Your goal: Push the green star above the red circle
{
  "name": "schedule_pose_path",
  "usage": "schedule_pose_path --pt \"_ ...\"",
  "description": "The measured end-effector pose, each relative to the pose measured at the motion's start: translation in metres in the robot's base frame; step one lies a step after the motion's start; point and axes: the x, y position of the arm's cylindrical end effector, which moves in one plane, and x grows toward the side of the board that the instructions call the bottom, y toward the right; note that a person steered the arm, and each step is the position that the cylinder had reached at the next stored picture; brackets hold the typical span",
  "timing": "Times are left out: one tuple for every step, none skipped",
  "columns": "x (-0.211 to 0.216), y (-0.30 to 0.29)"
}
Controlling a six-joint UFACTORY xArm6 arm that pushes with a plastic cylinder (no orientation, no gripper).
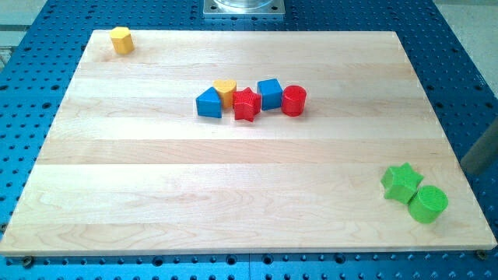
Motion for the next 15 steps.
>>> schedule_pose_path --pt "0.006 -0.028" --pt "0.007 -0.055" --pt "0.009 -0.055" --pt "0.031 -0.086" --pt "0.032 -0.119" --pt "0.037 -0.140" --pt "0.068 -0.120" --pt "0.077 -0.193" --pt "0.080 -0.221" --pt "0.093 -0.220" --pt "0.049 -0.231" --pt "0.005 -0.238" --pt "0.012 -0.251" --pt "0.065 -0.260" --pt "0.067 -0.179"
